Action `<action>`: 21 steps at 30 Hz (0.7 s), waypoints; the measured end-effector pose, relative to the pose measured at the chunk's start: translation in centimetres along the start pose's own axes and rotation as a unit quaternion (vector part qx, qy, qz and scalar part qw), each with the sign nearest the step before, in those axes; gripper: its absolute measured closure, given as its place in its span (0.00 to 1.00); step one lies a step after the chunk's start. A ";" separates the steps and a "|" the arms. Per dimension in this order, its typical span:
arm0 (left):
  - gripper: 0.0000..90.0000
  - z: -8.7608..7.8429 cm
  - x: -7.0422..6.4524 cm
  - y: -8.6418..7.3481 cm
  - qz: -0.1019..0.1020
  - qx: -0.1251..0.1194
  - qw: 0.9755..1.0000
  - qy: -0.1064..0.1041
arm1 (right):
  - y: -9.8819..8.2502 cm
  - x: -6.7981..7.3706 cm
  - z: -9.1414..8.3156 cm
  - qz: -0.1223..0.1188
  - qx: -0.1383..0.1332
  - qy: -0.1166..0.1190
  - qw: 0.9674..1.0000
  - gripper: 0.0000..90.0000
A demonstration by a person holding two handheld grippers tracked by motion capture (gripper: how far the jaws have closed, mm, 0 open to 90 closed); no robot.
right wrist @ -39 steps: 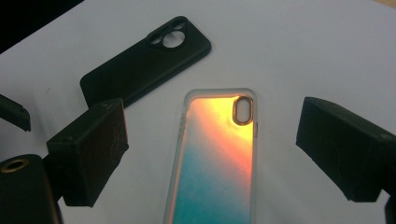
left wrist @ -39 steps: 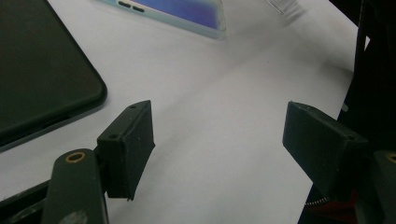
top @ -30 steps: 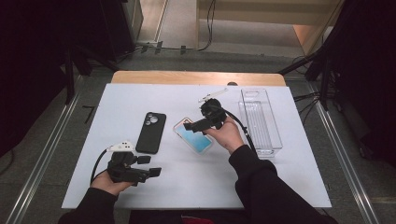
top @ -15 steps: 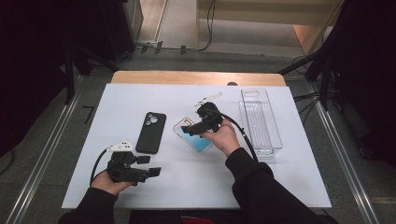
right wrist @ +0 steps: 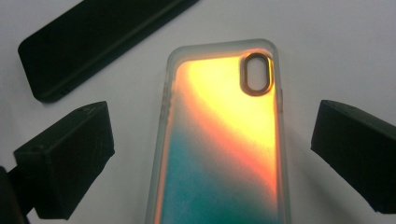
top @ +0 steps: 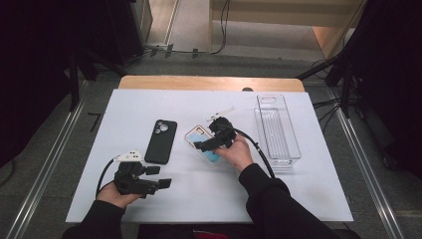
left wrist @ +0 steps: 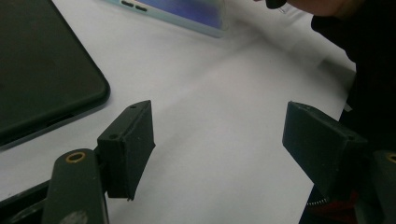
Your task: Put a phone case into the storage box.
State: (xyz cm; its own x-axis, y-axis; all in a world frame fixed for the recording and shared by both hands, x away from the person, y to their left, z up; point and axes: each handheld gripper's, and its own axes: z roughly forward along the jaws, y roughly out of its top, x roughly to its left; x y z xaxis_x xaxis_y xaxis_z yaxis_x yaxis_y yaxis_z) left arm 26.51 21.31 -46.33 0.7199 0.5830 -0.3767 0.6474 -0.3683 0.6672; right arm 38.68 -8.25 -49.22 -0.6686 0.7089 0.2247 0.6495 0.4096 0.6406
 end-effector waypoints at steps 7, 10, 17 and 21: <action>0.28 0.0 0.0 0.0 0.000 -0.001 1.000 0.000 | -1.2 0.2 0.9 -0.003 0.013 -0.002 1.000 0.00; 0.28 0.0 0.0 0.0 0.000 -0.002 1.000 0.000 | -1.6 0.5 1.1 -0.005 0.012 -0.010 1.000 0.00; 0.28 0.0 0.0 0.0 0.001 0.000 1.000 0.001 | -2.2 0.9 1.2 -0.033 -0.001 -0.041 0.999 0.04; 0.28 0.0 0.0 0.0 0.000 0.001 1.000 0.001 | -2.7 1.2 1.1 -0.052 -0.013 -0.067 0.996 0.12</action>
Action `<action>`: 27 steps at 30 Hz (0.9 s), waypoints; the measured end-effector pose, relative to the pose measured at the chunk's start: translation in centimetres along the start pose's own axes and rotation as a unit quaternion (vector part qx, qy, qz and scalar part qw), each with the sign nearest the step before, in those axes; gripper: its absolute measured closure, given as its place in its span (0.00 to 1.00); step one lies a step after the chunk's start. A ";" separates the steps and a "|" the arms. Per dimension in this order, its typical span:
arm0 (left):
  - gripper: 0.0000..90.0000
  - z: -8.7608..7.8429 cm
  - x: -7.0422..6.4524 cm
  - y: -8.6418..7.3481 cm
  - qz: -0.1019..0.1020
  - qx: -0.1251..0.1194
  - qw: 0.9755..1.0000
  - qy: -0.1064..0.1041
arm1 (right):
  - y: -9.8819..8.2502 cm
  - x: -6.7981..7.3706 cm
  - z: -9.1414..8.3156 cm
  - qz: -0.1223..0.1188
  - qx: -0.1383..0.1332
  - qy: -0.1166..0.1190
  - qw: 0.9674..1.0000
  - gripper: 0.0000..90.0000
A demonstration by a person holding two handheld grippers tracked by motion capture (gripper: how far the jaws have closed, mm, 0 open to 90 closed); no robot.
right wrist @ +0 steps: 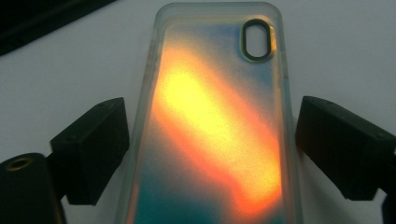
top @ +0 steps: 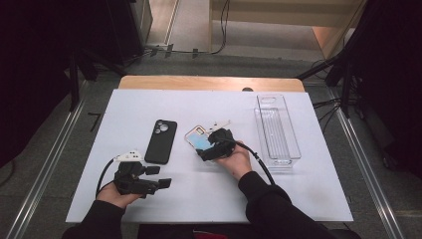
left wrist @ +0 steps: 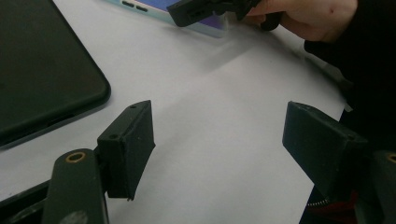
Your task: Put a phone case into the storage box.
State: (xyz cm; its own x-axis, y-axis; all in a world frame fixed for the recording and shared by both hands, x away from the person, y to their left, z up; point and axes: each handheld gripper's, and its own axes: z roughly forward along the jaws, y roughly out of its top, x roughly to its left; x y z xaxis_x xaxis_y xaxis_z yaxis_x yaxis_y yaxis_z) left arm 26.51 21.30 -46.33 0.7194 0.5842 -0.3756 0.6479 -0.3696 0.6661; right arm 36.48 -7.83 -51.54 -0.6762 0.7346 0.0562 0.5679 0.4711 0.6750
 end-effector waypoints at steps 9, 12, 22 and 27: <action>0.28 0.0 0.0 0.0 -0.001 0.000 1.000 0.001 | -0.3 0.3 0.0 -0.011 -0.010 -0.013 1.000 0.16; 0.28 0.0 0.0 0.0 -0.002 0.000 1.000 0.001 | -0.3 0.2 0.0 -0.008 -0.008 -0.012 1.000 0.16; 0.28 0.0 0.1 0.0 -0.008 -0.001 1.000 -0.001 | 0.0 -0.3 -0.2 0.011 -0.008 0.005 1.000 0.17; 0.28 0.0 0.1 0.1 -0.012 -0.002 1.000 -0.001 | 0.3 -0.8 -0.8 0.019 -0.014 0.012 1.000 0.17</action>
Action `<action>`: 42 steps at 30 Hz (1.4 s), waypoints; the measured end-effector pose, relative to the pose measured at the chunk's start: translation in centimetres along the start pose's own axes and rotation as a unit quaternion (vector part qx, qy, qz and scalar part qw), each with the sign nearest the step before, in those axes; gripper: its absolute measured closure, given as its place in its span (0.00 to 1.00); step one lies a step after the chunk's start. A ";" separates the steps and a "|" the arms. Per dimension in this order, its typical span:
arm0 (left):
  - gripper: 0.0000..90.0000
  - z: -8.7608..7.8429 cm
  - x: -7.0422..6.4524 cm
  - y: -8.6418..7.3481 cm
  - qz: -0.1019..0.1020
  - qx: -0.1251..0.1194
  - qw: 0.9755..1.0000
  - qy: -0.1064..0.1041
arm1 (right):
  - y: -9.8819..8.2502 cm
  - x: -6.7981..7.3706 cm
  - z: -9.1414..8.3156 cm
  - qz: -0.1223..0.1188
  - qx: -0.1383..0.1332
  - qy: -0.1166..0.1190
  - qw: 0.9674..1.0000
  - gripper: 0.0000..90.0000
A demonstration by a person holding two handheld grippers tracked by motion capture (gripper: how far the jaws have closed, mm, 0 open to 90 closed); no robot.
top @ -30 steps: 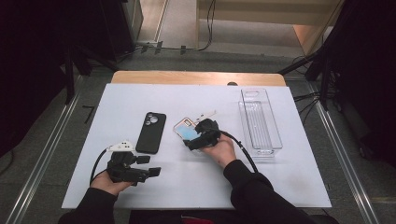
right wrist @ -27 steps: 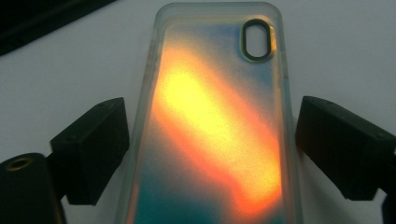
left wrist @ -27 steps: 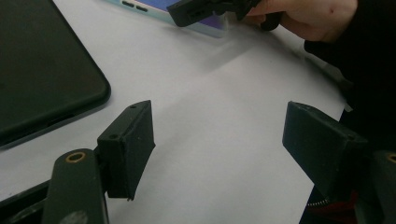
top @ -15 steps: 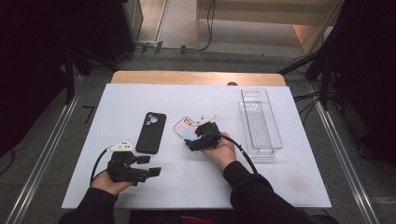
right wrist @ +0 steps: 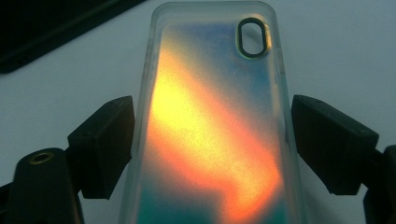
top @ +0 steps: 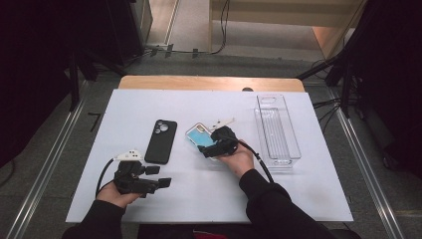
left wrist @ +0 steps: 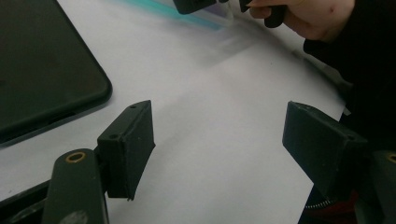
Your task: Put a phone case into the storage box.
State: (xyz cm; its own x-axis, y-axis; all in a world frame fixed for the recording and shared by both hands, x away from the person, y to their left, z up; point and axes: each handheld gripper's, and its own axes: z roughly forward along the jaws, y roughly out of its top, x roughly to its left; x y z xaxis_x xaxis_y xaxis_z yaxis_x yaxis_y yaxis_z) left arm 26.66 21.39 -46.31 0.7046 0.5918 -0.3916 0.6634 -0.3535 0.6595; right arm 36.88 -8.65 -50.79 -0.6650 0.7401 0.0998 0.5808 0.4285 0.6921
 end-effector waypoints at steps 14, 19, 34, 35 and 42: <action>0.28 0.0 -0.1 0.5 -0.031 0.006 0.999 -0.008 | 1.5 1.0 -5.6 -0.004 -0.022 0.049 0.999 0.17; 0.28 0.2 -0.3 0.6 -0.020 0.011 1.000 -0.006 | 1.0 1.4 -7.6 0.005 -0.036 0.060 0.998 0.17; 0.24 0.7 -1.1 3.2 -0.059 0.013 0.998 -0.019 | -1.8 2.6 -9.3 0.057 -0.044 0.064 0.995 0.17; 0.24 0.7 -1.1 3.2 -0.059 0.013 0.998 -0.019 | -1.8 2.6 -9.3 0.057 -0.044 0.064 0.995 0.17; 0.26 1.1 -1.4 5.3 -0.070 0.019 0.997 -0.008 | -2.9 3.6 -8.6 0.102 -0.058 0.045 0.992 0.17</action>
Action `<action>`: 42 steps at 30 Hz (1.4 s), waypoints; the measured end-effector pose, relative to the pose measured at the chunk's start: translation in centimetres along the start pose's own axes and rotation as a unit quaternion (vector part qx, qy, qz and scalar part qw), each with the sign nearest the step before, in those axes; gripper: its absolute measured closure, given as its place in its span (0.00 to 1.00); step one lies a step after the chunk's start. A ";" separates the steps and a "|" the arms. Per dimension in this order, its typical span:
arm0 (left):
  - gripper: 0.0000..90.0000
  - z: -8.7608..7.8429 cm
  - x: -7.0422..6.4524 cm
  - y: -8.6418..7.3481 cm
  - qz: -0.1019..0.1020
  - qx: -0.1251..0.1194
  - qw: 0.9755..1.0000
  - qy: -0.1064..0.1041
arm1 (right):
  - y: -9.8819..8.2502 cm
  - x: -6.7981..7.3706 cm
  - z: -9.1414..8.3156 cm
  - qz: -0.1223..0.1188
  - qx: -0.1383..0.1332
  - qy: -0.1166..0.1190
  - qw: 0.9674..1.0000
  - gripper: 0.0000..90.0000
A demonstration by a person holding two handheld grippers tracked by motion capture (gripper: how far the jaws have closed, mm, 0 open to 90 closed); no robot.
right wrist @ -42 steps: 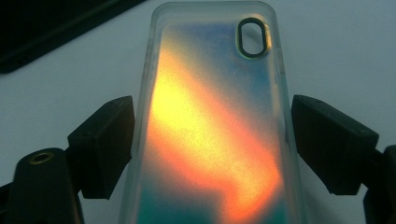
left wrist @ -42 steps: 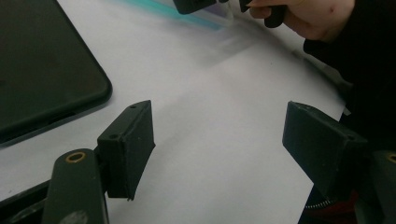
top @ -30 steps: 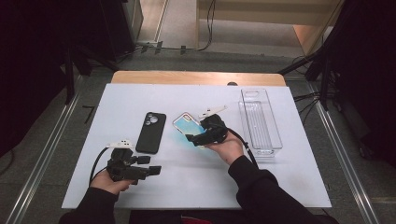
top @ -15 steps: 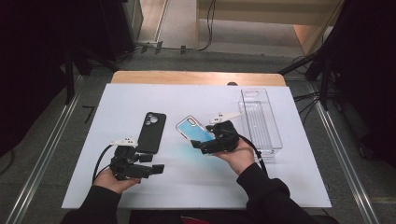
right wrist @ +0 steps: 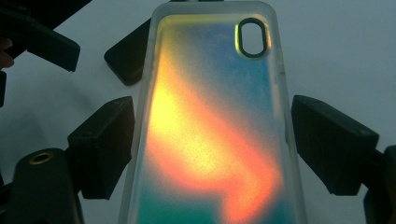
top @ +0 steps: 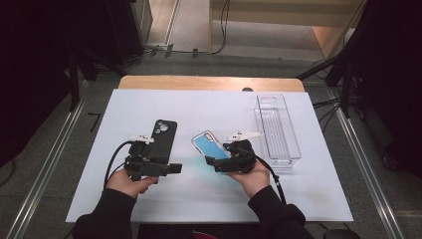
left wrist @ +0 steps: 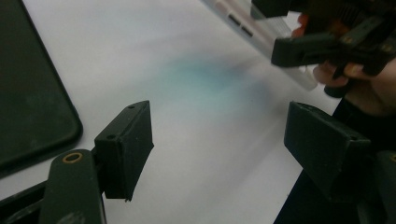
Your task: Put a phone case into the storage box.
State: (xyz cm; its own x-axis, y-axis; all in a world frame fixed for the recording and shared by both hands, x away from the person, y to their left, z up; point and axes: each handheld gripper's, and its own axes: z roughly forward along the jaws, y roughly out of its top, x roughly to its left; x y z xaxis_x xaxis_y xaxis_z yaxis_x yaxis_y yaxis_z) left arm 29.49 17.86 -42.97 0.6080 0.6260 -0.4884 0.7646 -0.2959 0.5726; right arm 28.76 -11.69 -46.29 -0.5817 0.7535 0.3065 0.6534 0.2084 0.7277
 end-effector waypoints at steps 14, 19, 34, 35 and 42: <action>0.26 1.1 -0.4 2.8 -0.005 -0.005 1.000 0.013 | -0.8 0.2 1.3 0.060 -0.031 -0.004 0.998 0.17; 0.26 1.8 -0.7 3.6 -0.002 -0.005 1.000 0.019 | -1.3 0.7 1.9 0.072 -0.044 -0.004 0.996 0.17; 0.31 3.9 0.0 5.4 -0.049 -0.014 0.998 0.035 | -2.3 1.6 2.6 0.100 -0.080 0.009 0.992 0.17; 0.31 4.1 0.0 5.5 -0.050 -0.015 0.998 0.037 | -2.3 1.7 2.6 0.100 -0.082 0.009 0.992 0.17; 0.38 5.3 0.0 5.9 -0.065 -0.019 0.997 0.042 | -2.2 2.1 2.7 0.102 -0.090 0.017 0.991 0.17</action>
State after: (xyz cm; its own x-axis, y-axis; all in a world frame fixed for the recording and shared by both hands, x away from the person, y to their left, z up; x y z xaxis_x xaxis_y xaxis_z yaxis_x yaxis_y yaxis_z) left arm 35.18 12.26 -43.07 0.4823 0.7159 -0.5048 0.8265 -0.1809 0.5331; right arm 27.44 -8.89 -48.92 -0.4637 0.7464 0.4774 0.6645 -0.0634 0.7446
